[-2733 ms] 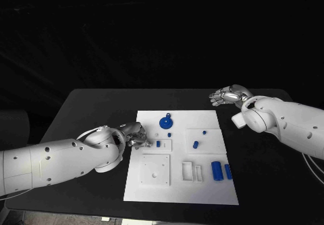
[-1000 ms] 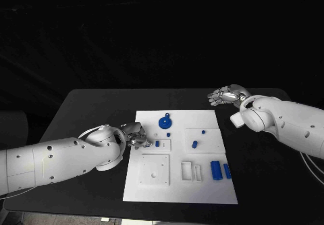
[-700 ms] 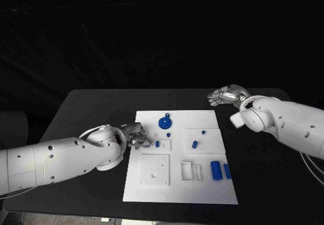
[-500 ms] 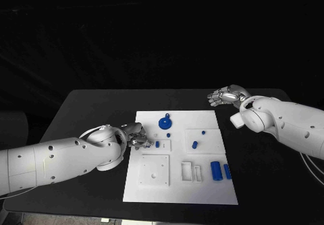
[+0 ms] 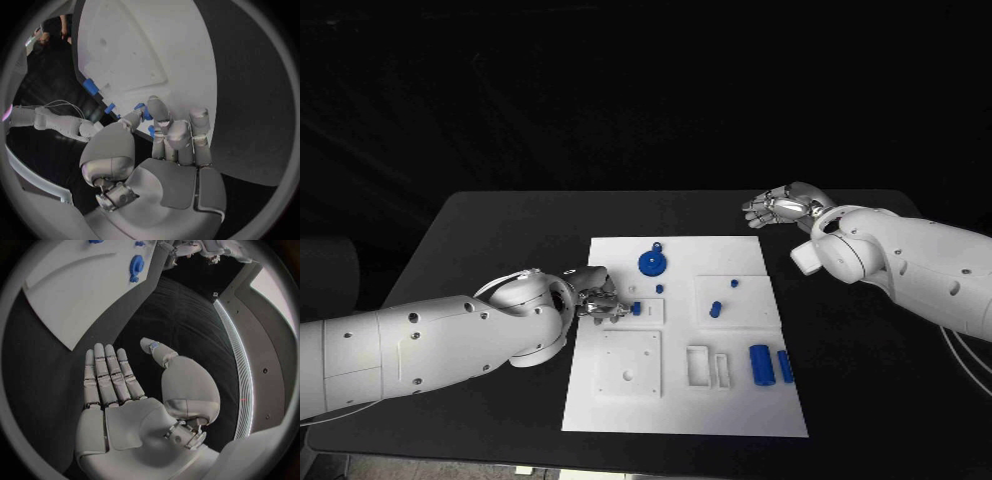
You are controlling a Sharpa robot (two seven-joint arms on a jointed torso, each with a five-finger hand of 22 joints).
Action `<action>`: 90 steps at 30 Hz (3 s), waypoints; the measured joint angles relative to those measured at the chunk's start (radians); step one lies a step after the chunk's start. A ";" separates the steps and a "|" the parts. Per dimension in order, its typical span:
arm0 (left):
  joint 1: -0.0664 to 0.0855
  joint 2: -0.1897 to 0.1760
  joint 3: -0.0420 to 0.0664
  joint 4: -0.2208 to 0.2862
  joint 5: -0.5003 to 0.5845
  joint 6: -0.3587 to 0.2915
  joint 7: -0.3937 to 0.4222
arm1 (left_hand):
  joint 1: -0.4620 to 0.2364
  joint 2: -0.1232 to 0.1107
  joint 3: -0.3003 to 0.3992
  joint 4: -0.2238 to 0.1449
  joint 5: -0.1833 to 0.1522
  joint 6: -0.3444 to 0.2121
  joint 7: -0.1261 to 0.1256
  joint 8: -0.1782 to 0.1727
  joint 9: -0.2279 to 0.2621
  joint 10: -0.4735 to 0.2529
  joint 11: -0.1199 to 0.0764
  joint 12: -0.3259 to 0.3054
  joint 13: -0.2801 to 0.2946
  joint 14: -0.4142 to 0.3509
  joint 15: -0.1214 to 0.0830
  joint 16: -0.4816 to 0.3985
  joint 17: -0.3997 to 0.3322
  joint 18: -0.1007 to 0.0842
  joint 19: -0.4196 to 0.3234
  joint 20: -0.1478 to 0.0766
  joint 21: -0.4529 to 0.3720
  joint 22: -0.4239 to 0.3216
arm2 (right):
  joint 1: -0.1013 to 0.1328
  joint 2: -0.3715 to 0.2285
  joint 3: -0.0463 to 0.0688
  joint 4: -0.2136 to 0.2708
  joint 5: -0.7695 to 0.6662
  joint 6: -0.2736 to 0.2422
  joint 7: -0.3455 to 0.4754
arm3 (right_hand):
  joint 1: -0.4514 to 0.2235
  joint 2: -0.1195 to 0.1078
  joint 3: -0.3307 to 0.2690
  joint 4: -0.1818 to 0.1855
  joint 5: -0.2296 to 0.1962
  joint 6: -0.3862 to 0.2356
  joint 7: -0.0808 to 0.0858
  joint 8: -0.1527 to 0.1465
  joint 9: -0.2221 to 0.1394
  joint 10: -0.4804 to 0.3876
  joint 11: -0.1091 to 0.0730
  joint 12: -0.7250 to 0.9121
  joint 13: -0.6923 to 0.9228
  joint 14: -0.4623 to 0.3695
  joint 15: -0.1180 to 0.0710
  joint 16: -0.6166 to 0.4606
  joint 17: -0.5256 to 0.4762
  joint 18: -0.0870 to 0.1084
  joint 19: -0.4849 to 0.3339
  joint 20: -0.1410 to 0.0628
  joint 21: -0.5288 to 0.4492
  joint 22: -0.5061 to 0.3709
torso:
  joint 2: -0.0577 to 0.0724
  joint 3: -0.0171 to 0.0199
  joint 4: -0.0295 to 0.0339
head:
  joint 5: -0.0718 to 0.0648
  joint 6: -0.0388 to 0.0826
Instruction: Assemble the parts on the task board
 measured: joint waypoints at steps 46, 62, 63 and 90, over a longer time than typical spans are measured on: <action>0.033 -0.010 0.029 -0.049 0.222 0.136 -0.017 | 0.081 0.075 0.004 -0.082 -0.020 -0.053 0.013 -0.020 0.047 -0.009 0.009 -0.043 -0.034 -0.005 0.020 -0.038 -0.024 -0.008 -0.015 0.007 -0.004 0.000 | -0.008 0.000 0.000 -0.002 0.002 0.006 0.000 | -0.004 0.004 0.000 0.000 0.003 0.000 0.000 0.000 -0.002 0.000 0.000 0.000 0.000 0.000 0.000 0.004 -0.001 0.000 -0.004 0.004 -0.004 0.002 | 0.000 0.0000 -0.0009 | -0.001 -0.004; 0.034 -0.004 0.027 -0.040 0.170 0.133 -0.014 | 0.091 0.072 0.001 -0.084 -0.027 -0.053 0.013 -0.020 0.053 -0.009 0.009 -0.043 -0.035 -0.005 0.018 -0.038 -0.024 -0.008 -0.016 0.009 -0.004 0.000 | -0.008 0.001 0.000 -0.002 0.002 0.007 0.000 | -0.004 0.004 0.000 0.000 0.003 0.000 0.000 0.000 -0.002 0.000 0.000 -0.004 0.000 0.000 0.000 0.004 -0.002 0.000 -0.004 0.004 -0.004 0.002 | 0.000 0.0006 -0.0002 | -0.002 -0.005; 0.033 -0.004 0.026 -0.038 0.160 0.130 -0.013 | 0.091 0.072 0.001 -0.084 -0.027 -0.053 0.013 -0.020 0.053 -0.009 0.009 -0.043 -0.035 -0.005 0.018 -0.038 -0.024 -0.008 -0.016 0.009 -0.004 0.000 | -0.008 0.001 0.000 -0.002 0.002 0.007 0.000 | -0.004 0.004 0.000 0.000 0.003 0.000 0.000 0.000 -0.002 0.000 0.000 -0.004 0.000 0.000 0.000 0.004 -0.002 0.000 -0.004 0.004 -0.004 0.002 | 0.000 0.0006 -0.0002 | -0.002 -0.005; 0.033 0.003 0.020 -0.040 0.047 0.124 0.013 | 0.093 0.074 0.001 -0.084 -0.035 -0.052 0.013 -0.024 0.058 -0.005 0.013 -0.047 -0.034 -0.004 0.019 -0.038 -0.024 -0.008 -0.016 0.009 -0.004 0.001 | -0.010 0.002 0.000 -0.003 0.002 0.007 0.000 | -0.004 0.004 0.000 0.000 0.003 0.000 0.000 0.000 -0.003 0.000 0.000 -0.004 0.000 -0.004 0.003 0.004 -0.003 0.000 -0.004 0.004 -0.004 0.003 | 0.000 0.0003 -0.0004 | 0.001 -0.008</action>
